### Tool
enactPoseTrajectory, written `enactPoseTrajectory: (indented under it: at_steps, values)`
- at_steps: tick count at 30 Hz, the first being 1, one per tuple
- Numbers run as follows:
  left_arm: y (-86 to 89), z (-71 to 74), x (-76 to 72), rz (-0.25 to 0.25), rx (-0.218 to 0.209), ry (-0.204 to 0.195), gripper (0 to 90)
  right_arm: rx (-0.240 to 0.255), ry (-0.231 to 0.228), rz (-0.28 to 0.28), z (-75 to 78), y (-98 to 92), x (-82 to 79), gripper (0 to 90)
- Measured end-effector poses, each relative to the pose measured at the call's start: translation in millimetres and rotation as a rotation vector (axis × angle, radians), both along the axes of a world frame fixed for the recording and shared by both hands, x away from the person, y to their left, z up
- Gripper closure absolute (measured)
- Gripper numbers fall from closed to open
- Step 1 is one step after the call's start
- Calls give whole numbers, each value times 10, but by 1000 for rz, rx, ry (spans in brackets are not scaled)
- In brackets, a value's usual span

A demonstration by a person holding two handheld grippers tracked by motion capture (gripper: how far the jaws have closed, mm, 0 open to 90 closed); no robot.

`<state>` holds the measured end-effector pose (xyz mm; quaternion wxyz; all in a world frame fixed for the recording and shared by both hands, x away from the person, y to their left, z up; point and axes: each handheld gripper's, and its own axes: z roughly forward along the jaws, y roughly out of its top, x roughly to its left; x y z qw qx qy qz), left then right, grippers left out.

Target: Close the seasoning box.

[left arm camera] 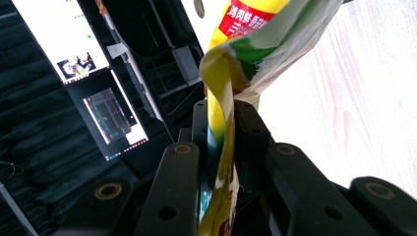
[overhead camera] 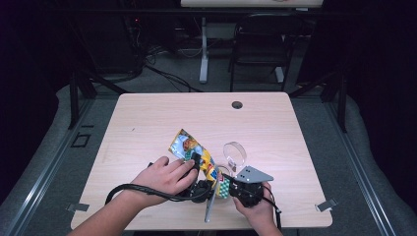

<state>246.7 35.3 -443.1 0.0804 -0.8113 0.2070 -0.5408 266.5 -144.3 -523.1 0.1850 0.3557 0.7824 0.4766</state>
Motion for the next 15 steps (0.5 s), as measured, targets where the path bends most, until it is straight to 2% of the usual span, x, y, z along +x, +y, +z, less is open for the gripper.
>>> enactPoseTrajectory:
  at_steps: [15]
  values:
    - [-11,9,8,-1,6,3,813,2,0,0,-1,1,0,870]
